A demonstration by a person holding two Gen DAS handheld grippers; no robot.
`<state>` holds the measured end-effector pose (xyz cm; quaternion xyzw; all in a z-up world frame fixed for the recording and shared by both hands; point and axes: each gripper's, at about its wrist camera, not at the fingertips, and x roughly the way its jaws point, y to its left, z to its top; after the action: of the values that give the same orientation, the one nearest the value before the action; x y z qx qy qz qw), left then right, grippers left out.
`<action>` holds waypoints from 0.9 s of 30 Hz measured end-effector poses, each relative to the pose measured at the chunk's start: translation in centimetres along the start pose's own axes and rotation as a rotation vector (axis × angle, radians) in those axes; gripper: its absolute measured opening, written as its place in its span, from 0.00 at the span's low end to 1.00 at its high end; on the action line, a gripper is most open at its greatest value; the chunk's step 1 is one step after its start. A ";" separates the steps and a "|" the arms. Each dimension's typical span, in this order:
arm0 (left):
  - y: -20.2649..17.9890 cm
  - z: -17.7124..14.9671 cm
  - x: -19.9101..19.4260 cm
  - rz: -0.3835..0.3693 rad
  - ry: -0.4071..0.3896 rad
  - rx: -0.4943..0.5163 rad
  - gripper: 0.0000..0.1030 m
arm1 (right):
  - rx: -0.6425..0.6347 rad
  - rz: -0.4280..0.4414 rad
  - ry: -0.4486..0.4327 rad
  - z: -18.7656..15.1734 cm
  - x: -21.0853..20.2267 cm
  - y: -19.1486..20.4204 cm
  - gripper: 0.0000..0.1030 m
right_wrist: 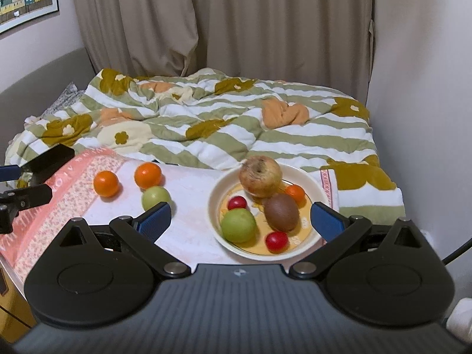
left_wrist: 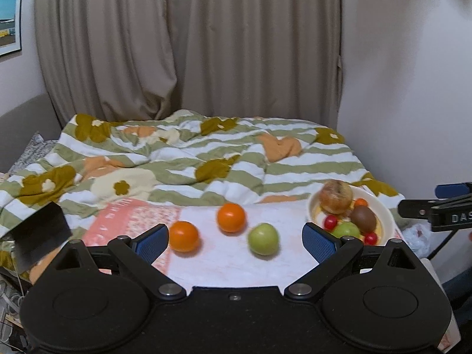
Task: Organize fruits
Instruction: 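Withdraw both grippers from the bowl toward the remaining fruit, then grasp a large orange with the left gripper while the right grasps a green apple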
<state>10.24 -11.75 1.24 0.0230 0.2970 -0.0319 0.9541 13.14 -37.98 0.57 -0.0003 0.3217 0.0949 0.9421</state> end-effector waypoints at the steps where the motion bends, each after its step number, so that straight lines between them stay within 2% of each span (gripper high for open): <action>1: 0.8 0.1 0.0 0.004 0.000 -0.001 0.96 | 0.003 -0.001 -0.004 0.1 0.0 0.6 1.00; 7: 5.4 0.5 1.2 -0.010 0.011 -0.021 0.96 | 0.020 -0.019 0.003 0.8 0.8 4.8 1.00; 12: 8.1 1.1 3.2 -0.028 0.034 0.018 0.96 | 0.045 -0.027 0.035 1.1 2.9 8.4 1.00; 20: 11.7 1.0 8.2 -0.110 0.118 0.072 0.96 | 0.110 -0.092 0.120 1.7 8.2 13.1 1.00; 27: 13.8 1.1 13.6 -0.209 0.216 0.092 0.96 | 0.159 -0.165 0.193 2.0 13.0 15.0 1.00</action>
<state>23.08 1.29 -5.26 0.0392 0.3971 -0.1418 0.9059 21.69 -20.77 -4.81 0.0388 0.4161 -0.0093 0.9085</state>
